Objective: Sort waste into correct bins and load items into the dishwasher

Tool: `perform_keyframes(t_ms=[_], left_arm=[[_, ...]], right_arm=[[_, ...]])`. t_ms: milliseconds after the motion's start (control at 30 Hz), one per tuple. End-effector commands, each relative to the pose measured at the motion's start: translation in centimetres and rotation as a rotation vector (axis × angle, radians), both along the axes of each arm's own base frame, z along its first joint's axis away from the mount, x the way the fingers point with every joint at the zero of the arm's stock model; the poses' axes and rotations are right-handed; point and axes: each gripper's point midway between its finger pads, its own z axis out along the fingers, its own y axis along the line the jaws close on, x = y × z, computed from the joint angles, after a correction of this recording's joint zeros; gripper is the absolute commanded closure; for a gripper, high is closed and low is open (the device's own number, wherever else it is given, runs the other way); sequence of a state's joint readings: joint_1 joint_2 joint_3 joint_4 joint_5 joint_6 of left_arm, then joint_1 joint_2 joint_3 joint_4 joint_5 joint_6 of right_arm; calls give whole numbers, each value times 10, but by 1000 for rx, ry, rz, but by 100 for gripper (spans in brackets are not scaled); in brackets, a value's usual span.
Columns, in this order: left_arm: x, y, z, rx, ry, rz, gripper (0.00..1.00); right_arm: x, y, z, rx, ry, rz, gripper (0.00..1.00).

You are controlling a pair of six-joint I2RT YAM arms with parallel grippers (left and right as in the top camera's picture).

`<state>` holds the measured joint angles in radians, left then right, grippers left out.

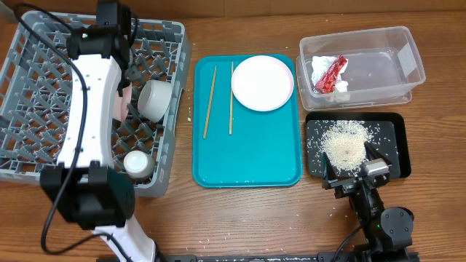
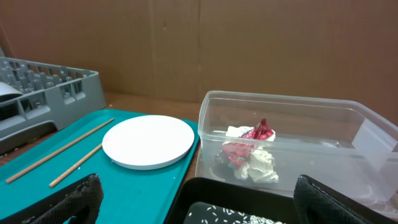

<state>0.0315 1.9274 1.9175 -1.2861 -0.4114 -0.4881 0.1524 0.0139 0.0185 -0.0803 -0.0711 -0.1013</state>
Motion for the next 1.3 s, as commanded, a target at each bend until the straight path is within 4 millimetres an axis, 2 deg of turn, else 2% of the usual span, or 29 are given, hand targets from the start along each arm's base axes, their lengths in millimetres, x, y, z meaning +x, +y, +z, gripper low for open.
perform_keyframes(t_ms=[0,67,300,400,533,600,667,800,900,1000,1133,1267], left_arm=[[-1,-4,-21,-49,51,11,96],[-7,-4,-28,-46,102,3,96],[-32,-8,-31,-64,208,1,96],[-37,-23,-36,-142,232,-19,96],[-37,-52,-39,-290,249,-129,96],[-36,-65,-35,-334,235,-172,96],[-32,-76,-16,-333,160,-205,93],[-26,-72,7,-322,60,-214,85],[-26,-63,13,-299,35,-198,83],[-26,-59,13,-277,49,-232,83],[-25,-65,12,-244,82,-361,81],[-33,-65,-4,-217,157,-444,82]], right_arm=[[0,1,-2,0,-5,3,0],[0,1,-2,0,-5,3,0],[0,1,-2,0,-5,3,0],[0,1,-2,0,-5,3,0],[0,1,-2,0,-5,3,0],[0,1,-2,0,-5,3,0],[0,1,-2,0,-5,3,0],[0,1,-2,0,-5,3,0],[0,1,-2,0,-5,3,0],[0,1,-2,0,-5,3,0],[0,1,-2,0,-5,3,0],[0,1,-2,0,-5,3,0]])
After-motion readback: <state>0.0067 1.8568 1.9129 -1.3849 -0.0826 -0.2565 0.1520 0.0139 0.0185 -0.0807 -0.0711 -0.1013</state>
